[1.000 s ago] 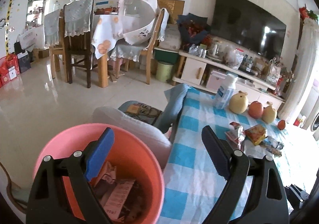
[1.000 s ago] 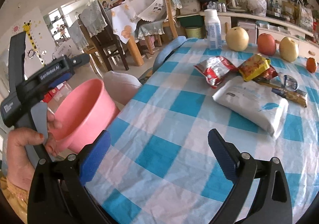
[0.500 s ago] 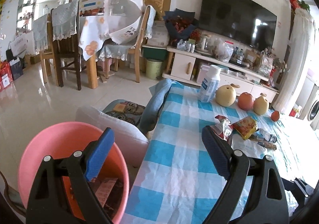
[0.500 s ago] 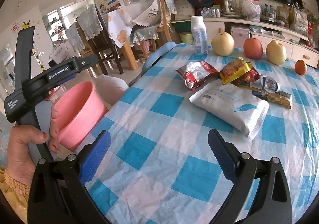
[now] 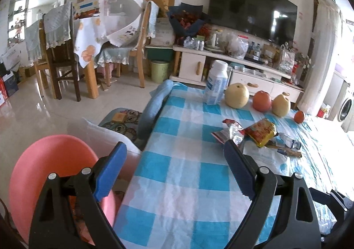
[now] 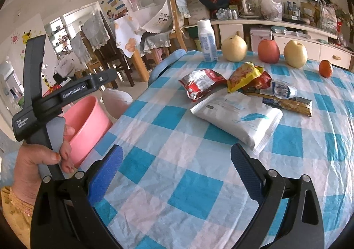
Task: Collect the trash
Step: 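Move both tools back over the table toward the remaining snacks, then grasp the red-white Tek Tok snack bag with the left gripper while the right gripper reaches the dark snack bar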
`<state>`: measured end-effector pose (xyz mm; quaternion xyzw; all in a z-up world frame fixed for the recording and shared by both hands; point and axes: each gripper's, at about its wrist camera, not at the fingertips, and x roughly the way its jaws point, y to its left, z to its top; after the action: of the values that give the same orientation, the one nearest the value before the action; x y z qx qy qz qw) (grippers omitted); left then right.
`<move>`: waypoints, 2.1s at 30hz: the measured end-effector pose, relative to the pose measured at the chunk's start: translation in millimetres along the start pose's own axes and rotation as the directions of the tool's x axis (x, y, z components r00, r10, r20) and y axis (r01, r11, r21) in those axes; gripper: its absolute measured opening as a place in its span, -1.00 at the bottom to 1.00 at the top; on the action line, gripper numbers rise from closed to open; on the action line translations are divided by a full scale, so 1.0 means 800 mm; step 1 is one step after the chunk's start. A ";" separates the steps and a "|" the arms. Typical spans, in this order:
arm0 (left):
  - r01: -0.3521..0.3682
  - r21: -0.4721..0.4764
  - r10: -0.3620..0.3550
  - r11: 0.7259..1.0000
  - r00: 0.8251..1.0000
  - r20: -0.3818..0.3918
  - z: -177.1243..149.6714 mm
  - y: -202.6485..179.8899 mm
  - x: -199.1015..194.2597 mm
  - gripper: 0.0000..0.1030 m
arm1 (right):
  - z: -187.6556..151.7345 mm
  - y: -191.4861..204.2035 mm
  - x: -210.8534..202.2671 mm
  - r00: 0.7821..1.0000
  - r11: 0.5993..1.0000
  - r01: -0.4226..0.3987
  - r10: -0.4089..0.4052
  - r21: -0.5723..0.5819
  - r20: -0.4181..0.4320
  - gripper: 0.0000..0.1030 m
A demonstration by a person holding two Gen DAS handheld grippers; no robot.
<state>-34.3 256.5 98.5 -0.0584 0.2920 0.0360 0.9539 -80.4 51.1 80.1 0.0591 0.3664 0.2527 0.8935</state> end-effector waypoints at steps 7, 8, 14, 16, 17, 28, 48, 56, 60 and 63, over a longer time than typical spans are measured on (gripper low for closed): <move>0.019 0.021 -0.018 1.000 1.000 -0.021 -0.003 -0.024 0.009 0.75 | 0.003 -0.024 -0.016 1.000 1.000 0.010 -0.010 0.011 0.019 0.88; 0.021 0.025 -0.020 0.999 1.000 -0.022 -0.003 -0.028 0.010 0.75 | 0.003 -0.026 -0.017 1.000 1.000 0.012 -0.012 0.015 0.019 0.88; 0.035 0.059 -0.033 0.998 0.999 -0.039 -0.006 -0.053 0.019 0.75 | 0.007 -0.055 -0.028 0.999 0.999 0.030 -0.031 0.044 0.025 0.88; 0.037 0.080 -0.034 0.996 0.998 -0.043 -0.007 -0.063 0.023 0.75 | 0.009 -0.064 -0.030 0.999 0.998 0.039 -0.040 0.057 0.026 0.88; 0.037 0.097 -0.033 0.995 0.998 -0.044 -0.007 -0.069 0.026 0.75 | 0.010 -0.071 -0.032 0.999 0.997 0.044 -0.046 0.070 0.027 0.88; 0.107 0.341 -0.079 0.934 0.992 -0.095 -0.008 -0.134 0.086 0.74 | 0.032 -0.152 -0.024 0.993 0.980 0.109 -0.113 0.167 0.013 0.88; 0.175 0.390 -0.074 0.904 0.963 -0.260 0.013 -0.153 0.209 0.74 | 0.066 -0.261 0.048 0.994 0.974 0.091 -0.075 0.208 -0.084 0.88; 0.196 0.369 -0.089 0.909 0.953 -0.289 0.011 -0.158 0.229 0.41 | 0.075 -0.271 0.079 0.988 0.991 0.087 -0.073 0.103 -0.135 0.88; 0.184 0.374 -0.075 0.909 0.955 -0.287 0.008 -0.161 0.229 0.27 | 0.076 -0.256 0.088 0.985 0.998 0.057 -0.052 0.023 -0.162 0.88; 0.183 0.372 -0.074 0.910 0.954 -0.289 0.008 -0.162 0.227 0.26 | 0.073 -0.238 0.086 0.979 0.999 0.017 -0.022 -0.031 -0.201 0.88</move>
<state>132.6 135.1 13.3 0.1113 0.4152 -0.0954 0.8979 78.9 -75.0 24.2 0.0166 0.4519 0.2540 0.8550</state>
